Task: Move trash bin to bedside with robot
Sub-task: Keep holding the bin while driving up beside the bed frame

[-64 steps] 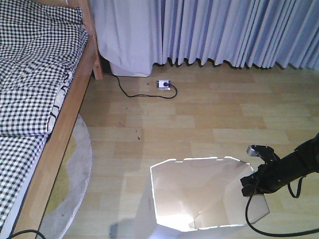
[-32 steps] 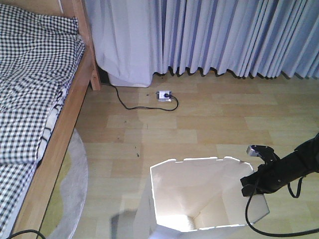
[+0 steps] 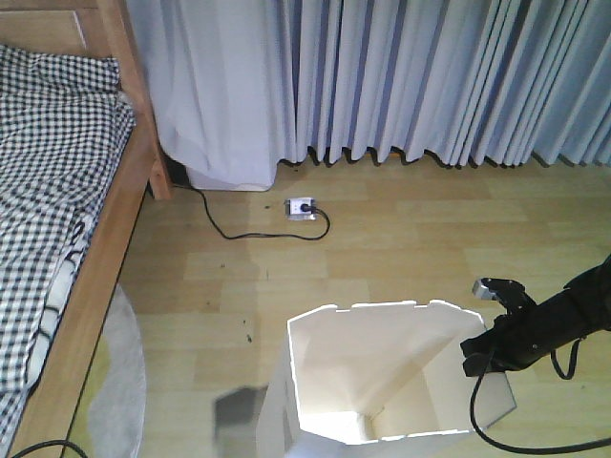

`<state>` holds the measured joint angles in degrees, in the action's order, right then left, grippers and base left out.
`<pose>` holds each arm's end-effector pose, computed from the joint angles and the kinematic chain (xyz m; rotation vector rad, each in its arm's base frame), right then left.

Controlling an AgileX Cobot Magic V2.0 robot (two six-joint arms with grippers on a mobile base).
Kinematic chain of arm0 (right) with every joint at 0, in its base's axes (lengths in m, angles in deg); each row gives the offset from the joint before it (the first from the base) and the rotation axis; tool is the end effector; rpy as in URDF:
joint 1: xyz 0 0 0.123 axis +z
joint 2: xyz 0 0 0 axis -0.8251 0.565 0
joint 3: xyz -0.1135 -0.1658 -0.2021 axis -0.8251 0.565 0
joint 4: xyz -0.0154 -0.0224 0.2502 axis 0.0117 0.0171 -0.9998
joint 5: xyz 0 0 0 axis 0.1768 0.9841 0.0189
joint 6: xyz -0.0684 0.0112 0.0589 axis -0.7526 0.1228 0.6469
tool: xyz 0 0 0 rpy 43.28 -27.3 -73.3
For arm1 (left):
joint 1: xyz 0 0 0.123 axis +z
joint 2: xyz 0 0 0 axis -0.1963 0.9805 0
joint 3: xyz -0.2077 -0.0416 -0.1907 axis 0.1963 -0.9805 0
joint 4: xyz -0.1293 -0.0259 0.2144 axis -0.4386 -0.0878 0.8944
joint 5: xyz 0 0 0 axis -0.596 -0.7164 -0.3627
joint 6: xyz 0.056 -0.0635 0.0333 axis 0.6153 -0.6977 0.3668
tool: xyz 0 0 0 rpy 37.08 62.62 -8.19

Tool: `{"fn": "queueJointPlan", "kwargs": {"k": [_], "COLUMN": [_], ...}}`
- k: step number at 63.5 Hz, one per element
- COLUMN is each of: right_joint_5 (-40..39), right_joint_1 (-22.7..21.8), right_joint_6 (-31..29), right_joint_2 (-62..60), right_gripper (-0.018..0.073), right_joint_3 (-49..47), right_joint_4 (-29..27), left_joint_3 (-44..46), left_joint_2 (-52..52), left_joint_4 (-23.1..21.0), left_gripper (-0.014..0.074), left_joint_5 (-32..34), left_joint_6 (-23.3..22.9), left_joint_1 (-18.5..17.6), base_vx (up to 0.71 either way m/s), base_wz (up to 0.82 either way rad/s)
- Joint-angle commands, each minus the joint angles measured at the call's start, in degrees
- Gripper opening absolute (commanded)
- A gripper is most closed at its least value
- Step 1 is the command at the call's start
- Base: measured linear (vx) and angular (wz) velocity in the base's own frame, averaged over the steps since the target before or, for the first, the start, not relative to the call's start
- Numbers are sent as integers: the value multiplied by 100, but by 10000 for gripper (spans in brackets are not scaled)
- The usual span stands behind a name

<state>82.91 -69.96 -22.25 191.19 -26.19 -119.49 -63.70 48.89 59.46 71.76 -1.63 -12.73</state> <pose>0.3198 -0.0398 -0.0333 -0.2519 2.9774 0.7113 0.0559 0.0002 0.1849 -0.0229 1.6990 -0.0296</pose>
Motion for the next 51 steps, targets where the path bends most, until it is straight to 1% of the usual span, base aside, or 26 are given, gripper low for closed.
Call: {"fn": "queueJointPlan", "kwargs": {"k": [1, 51], "right_joint_5": [1154, 1154], "right_joint_1": [-17, -17], "right_joint_6": [9, 9], "right_joint_2": [-452, -452], "right_gripper": [-7, -7], "right_joint_3": [-67, -67], "right_joint_4": [-323, -323], "left_joint_3": [-151, -151], "left_joint_2": [-77, -77], "left_joint_4": [0, 0], "left_gripper": [-6, -6], "left_joint_5": [461, 461], "left_joint_6": [-13, -13], "left_joint_1": [-2, -2], "base_vx": [29, 27], "base_wz": [-5, -1]}}
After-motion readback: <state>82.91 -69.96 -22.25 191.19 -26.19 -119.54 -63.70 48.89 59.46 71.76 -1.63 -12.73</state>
